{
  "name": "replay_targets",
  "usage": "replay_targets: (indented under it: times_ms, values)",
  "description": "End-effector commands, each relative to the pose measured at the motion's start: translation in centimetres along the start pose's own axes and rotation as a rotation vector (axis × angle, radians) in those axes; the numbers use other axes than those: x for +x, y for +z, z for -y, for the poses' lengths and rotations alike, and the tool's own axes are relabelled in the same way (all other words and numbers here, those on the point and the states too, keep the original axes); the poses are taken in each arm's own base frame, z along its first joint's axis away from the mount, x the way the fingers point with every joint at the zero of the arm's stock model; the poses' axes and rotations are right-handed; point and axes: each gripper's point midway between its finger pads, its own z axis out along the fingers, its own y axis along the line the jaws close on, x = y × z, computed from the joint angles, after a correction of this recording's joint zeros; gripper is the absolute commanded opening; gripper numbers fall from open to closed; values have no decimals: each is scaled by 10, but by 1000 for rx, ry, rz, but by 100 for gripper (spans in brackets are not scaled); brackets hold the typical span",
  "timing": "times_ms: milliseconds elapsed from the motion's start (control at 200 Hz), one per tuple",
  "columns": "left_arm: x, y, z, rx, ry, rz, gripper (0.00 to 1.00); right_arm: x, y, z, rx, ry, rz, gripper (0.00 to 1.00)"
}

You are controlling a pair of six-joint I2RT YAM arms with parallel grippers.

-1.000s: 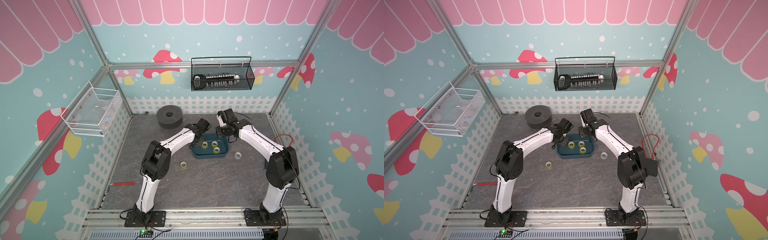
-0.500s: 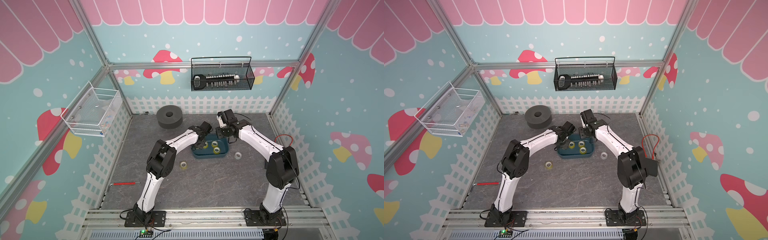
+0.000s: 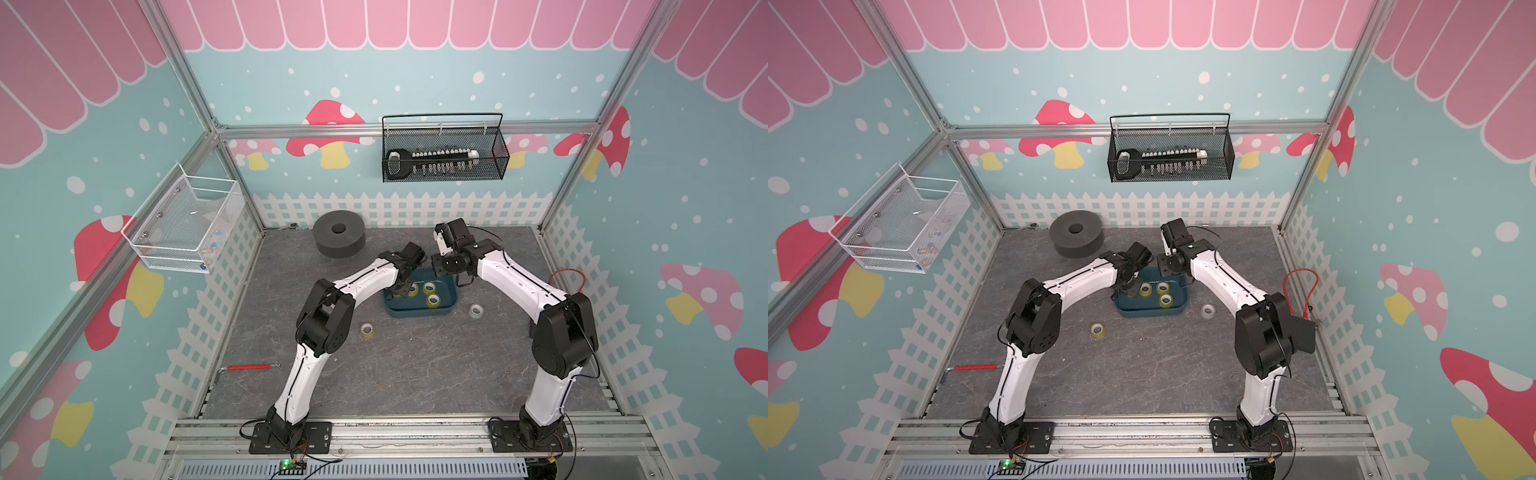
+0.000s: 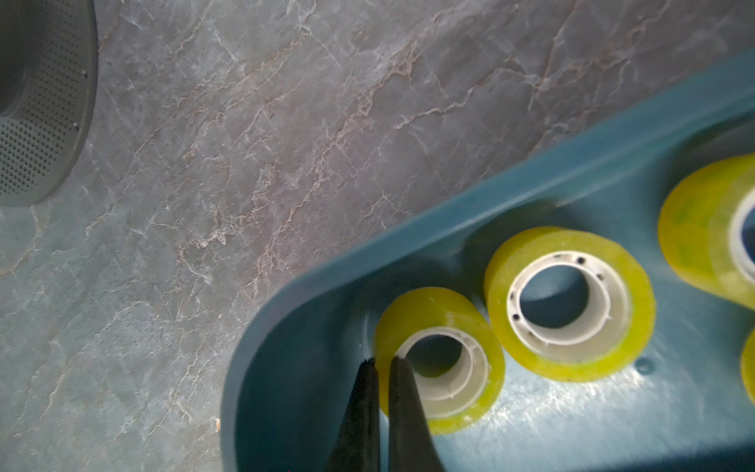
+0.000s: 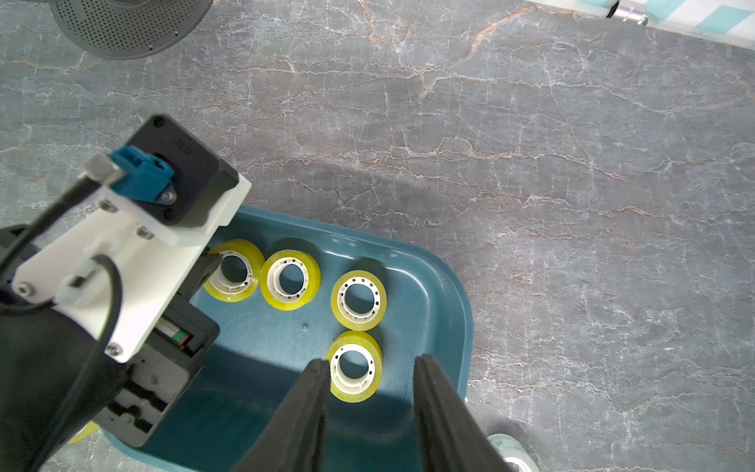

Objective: Put the transparent tape into the storage box
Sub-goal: Place the tape in the storage box.

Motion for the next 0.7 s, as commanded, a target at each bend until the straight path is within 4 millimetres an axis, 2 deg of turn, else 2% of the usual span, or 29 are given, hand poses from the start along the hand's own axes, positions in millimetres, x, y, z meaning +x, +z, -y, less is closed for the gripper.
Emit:
replay_targets:
  times_ms: [0,70,150,290,555,696]
  values:
    - [4,8,11,27,-7,-17,0,-1,-4,2,1,10,11,40]
    - [5,8,10,27,-10,-17,3,-2,-3,2,1,8,12,40]
    - [4,8,9,25,-18,-12,21,-3,-3,2,-2,8,14,40]
    - [4,7,7,18,-19,-10,41,-3,-3,2,-2,5,14,40]
    - [1,1,2,-1,-28,5,43,-5,-4,2,-3,4,23,41]
    - [-13,-23,-7,-5,-58,62,45,-3,-7,11,5,24,23,41]
